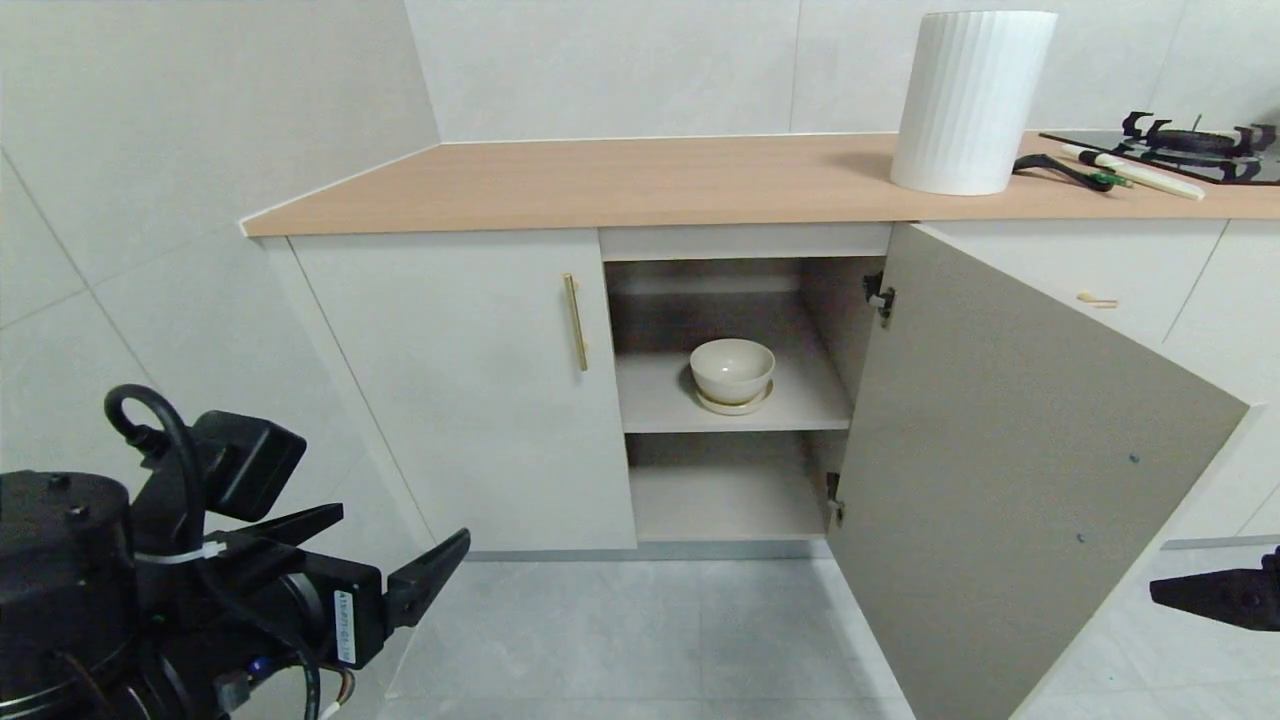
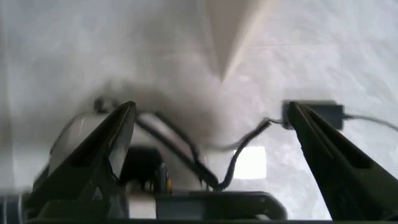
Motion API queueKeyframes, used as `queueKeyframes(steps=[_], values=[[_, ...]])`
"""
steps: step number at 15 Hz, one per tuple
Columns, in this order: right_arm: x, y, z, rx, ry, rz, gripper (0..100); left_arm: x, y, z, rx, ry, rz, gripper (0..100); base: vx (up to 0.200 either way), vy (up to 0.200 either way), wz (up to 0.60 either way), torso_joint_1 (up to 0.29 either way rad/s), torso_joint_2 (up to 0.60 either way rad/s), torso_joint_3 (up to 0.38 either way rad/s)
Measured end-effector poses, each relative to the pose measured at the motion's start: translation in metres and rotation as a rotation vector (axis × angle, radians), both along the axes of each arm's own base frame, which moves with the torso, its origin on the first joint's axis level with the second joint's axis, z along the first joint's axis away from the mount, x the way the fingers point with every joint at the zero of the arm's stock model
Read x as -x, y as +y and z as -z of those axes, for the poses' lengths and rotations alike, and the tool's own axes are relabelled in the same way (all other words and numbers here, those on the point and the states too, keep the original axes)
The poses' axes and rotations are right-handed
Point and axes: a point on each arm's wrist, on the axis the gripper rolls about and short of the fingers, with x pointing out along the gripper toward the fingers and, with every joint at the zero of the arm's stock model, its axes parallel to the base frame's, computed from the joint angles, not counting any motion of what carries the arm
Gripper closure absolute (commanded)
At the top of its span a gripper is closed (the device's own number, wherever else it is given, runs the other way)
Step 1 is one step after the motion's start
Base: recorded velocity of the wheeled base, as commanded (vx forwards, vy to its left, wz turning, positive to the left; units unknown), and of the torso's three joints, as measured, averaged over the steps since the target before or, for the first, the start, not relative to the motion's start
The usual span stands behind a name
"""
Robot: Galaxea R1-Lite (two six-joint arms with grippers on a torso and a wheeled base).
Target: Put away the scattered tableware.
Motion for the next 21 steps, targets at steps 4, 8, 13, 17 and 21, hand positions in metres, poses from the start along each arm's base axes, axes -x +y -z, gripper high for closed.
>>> queueKeyframes(steps=[4, 8, 13, 17, 21], values=[[-0.02, -0.026, -0.001, 0.073, -0.011, 0.188, 0, 0.0, 0.0, 0.0, 0.0, 0.001, 0.001, 0, 0.0, 0.0, 0.0, 0.0, 0.0, 0.0], [-0.046, -0.047, 0.006, 0.105, -0.003, 0.357, 0, 0.0, 0.0, 0.0, 0.0, 0.0, 0.001, 0, 0.0, 0.0, 0.0, 0.0, 0.0, 0.0], [-0.078, -0.061, 0.018, 0.092, -0.049, 0.441, 0, 0.0, 0.0, 0.0, 0.001, 0.0, 0.002, 0, 0.0, 0.0, 0.0, 0.0, 0.0, 0.0], [-0.088, -0.061, 0.03, 0.042, -0.026, 0.397, 0, 0.0, 0.0, 0.0, 0.0, 0.0, 0.001, 0, 0.0, 0.0, 0.0, 0.0, 0.0, 0.0], [-0.089, -0.042, 0.034, -0.029, -0.008, 0.309, 0, 0.0, 0.0, 0.001, -0.001, 0.003, 0.001, 0, 0.0, 0.0, 0.0, 0.0, 0.0, 0.0]])
